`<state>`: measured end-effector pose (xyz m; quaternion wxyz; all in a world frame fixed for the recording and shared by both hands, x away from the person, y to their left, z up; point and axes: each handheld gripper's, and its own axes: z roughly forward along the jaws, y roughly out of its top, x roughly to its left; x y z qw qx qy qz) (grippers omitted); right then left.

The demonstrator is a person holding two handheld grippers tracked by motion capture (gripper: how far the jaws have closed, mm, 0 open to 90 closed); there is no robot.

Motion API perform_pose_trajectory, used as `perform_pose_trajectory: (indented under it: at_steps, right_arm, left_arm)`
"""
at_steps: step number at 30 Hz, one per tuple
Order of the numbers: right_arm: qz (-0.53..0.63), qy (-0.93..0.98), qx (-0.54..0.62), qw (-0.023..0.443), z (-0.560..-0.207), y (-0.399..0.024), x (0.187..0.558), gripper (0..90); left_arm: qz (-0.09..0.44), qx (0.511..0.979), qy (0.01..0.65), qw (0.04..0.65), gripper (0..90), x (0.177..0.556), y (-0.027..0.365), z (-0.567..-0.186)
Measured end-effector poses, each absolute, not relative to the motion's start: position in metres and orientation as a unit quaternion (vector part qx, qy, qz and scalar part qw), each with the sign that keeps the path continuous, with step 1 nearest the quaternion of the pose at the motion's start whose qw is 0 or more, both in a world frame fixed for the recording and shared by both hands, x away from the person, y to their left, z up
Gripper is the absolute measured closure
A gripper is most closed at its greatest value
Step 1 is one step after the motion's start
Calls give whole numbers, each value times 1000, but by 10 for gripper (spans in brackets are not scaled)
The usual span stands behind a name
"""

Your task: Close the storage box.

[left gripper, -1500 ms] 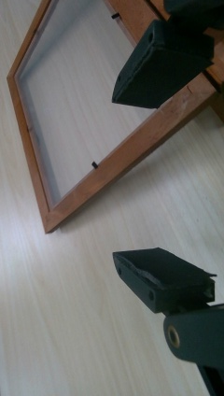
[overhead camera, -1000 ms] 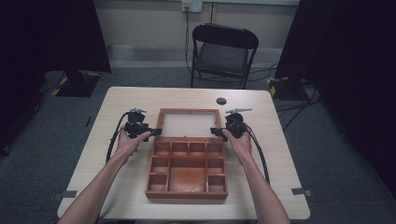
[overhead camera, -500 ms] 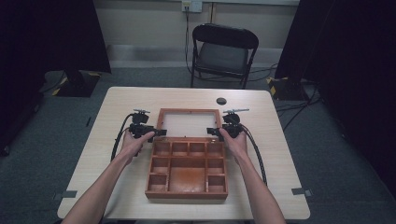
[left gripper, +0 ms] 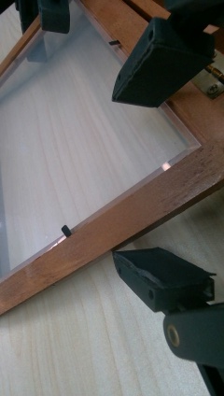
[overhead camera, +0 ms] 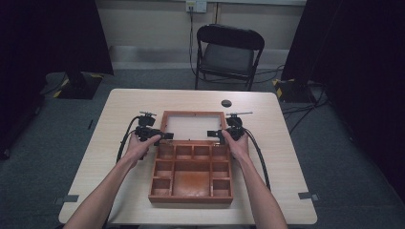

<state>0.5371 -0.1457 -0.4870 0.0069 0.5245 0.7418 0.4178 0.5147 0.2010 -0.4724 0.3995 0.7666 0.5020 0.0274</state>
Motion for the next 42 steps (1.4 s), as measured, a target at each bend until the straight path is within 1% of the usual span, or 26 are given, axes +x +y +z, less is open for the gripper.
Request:
perform_pose_trajectory:
  at_steps: [4, 10, 15, 22, 23, 25, 31, 33, 38, 42]
  right_arm:
    - [422, 739, 524, 11, -488, -146, 536, 73]
    - [430, 732, 529, 13, -487, -149, 535, 114]
    - [435, 727, 530, 16, -488, -150, 533, 128]
    - [440, 725, 530, 23, -486, -151, 532, 147]
    - [442, 724, 528, 28, -484, -151, 531, 162]
    - [445, 724, 526, 35, -482, -152, 531, 179]
    - [459, 718, 521, 45, -473, -153, 528, 182]
    - [468, 715, 516, 53, -465, -154, 526, 197]
    - [477, 713, 510, 59, -458, -156, 524, 230]
    - [480, 714, 506, 65, -453, -157, 521, 243]
  left_arm:
    - [23, 765, 505, 399, 149, 517, 199, -475]
    - [14, 762, 509, 399, 141, 519, 199, -476]
    - [12, 764, 509, 396, 129, 520, 199, -476]
    - [0, 757, 513, 404, 134, 522, 197, -477]
    - [2, 760, 511, 402, 134, 522, 196, -475]
    - [9, 764, 506, 401, 138, 522, 195, -473]
    - [30, 770, 491, 406, 166, 519, 193, -467]
    - [31, 769, 487, 413, 190, 518, 192, -464]
    - [42, 772, 481, 412, 200, 516, 190, -460]
    - [51, 770, 480, 417, 243, 514, 192, -455]
